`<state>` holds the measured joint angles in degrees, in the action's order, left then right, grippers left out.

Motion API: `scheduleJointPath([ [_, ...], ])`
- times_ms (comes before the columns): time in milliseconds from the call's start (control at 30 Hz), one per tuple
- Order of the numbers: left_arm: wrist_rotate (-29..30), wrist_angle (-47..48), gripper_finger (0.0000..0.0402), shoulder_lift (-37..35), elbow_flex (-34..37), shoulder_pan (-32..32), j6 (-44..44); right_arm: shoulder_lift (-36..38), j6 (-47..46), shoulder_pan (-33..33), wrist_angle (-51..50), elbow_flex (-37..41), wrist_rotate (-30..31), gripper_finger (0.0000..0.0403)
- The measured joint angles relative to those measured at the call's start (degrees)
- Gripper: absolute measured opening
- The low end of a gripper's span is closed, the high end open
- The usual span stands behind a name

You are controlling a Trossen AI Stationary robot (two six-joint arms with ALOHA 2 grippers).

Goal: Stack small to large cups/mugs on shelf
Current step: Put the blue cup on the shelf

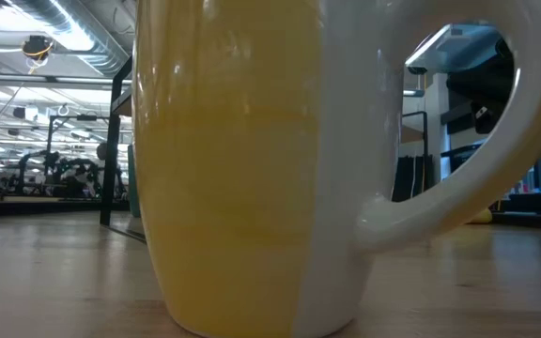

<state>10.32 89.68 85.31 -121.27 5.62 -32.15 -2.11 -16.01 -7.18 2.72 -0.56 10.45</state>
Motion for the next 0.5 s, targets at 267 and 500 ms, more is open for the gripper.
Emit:
scheduleJointPath([
  [267,0.19,-0.46,0.0049,-1.37,9.23,14.67,0.84,-0.04,0.0,-0.01,-0.01,0.0,-0.01,0.0032],
  [500,-10.96,-8.03,0.0049,-1.15,22.08,27.09,4.58,-0.04,0.0,0.0,-0.01,0.0,-0.01,0.0032],
])
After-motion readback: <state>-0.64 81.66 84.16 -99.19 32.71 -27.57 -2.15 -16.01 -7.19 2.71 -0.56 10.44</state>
